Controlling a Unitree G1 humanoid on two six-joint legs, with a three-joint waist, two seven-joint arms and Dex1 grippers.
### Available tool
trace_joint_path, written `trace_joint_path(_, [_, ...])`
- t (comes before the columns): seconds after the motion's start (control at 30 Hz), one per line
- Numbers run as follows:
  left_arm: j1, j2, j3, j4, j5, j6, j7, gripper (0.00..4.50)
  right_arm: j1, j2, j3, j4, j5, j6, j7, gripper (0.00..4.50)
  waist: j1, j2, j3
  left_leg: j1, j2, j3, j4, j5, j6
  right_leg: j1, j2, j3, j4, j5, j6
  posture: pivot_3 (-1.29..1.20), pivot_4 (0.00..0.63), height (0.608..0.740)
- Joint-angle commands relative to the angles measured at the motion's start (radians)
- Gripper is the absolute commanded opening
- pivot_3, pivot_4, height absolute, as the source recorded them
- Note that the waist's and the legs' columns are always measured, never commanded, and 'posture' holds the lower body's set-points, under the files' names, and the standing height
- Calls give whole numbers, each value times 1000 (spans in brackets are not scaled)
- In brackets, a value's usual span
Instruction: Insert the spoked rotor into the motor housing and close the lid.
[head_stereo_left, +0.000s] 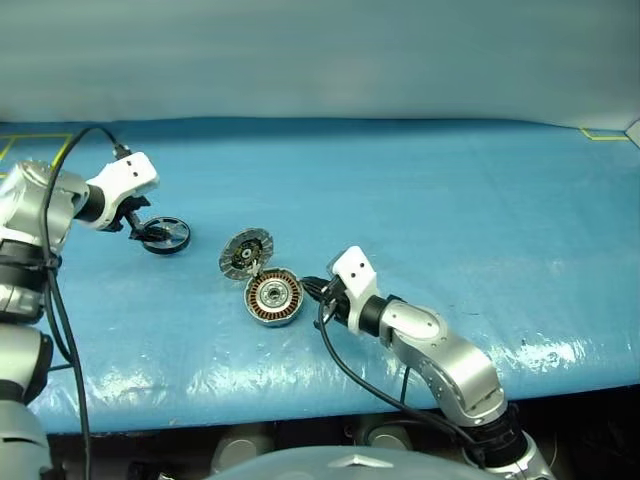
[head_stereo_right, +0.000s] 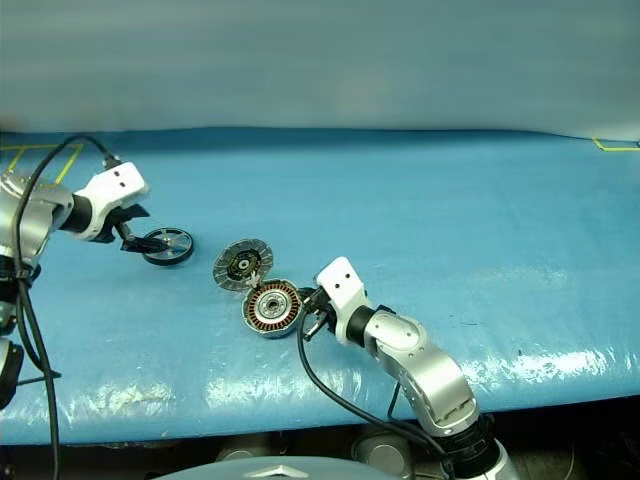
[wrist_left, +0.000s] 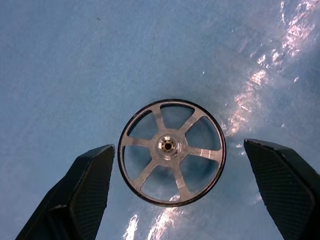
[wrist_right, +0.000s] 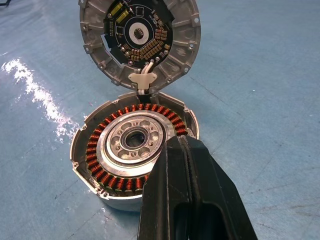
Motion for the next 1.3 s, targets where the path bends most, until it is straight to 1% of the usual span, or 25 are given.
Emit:
trace_joint_path(0.03, [-61, -5, -45, 60, 76, -54, -57, 4500, -13, 2, -6, -23, 14, -15, 9, 22, -5, 0, 0, 0, 0, 0, 0, 0, 0, 0, 0, 0, 0, 0, 0, 0, 150, 740])
trace_joint_path(0.2, [-121, -28, -123, 153, 187, -182, -93, 4500, -10, 5, -5, -21, 14, -15, 4, 22, -7, 0, 0, -1, 0, 0, 0, 0, 0, -1, 0, 0, 0, 0, 0, 0, 150, 740])
trace_joint_path(0.4, [-175, -80, -150, 243, 267, -280, -75, 4500, 3, 13, 1, -27, 11, -15, -8, 22, -7, -1, 0, -1, 0, 0, 1, 0, 0, 0, 0, 0, 0, 0, 0, 0, 150, 740])
trace_joint_path(0.47, [-191, -92, -160, 268, 288, -304, -87, 4124, 8, 17, 2, -28, 9, -16, -13, 0, -7, -1, 1, -1, 0, 0, 1, 0, 0, 0, 0, 0, 1, 0, 0, 0, 150, 740])
trace_joint_path(0.57, [-215, -112, -167, 308, 320, -344, -67, 3259, 12, 23, 1, -29, 7, -19, -19, 0, -9, -2, 1, -1, 0, 0, 1, 0, 0, 0, 0, 0, 1, 0, 0, 0, 150, 740])
trace_joint_path(0.77, [-252, -148, -178, 378, 373, -401, -50, 3259, 18, 29, 2, -29, 6, -25, -30, 0, -11, -2, 1, -1, 0, 0, 2, 0, 0, 0, 0, 0, 1, 0, 0, 0, 150, 740])
trace_joint_path(0.97, [-276, -161, -212, 426, 434, -448, -83, 3259, 23, 35, 2, -26, 2, -32, -40, 0, -16, -2, 1, -1, 0, 0, 2, 0, 0, 0, 0, 0, 1, 0, 1, 0, 150, 740])
trace_joint_path(1.3, [-272, -193, -221, 494, 498, -516, -19, 3259, 36, 43, 2, -30, -4, -42, -55, 0, -20, -3, 1, -1, -1, 0, 3, 0, 0, 0, 0, 0, 2, 1, 1, 0, 150, 740])
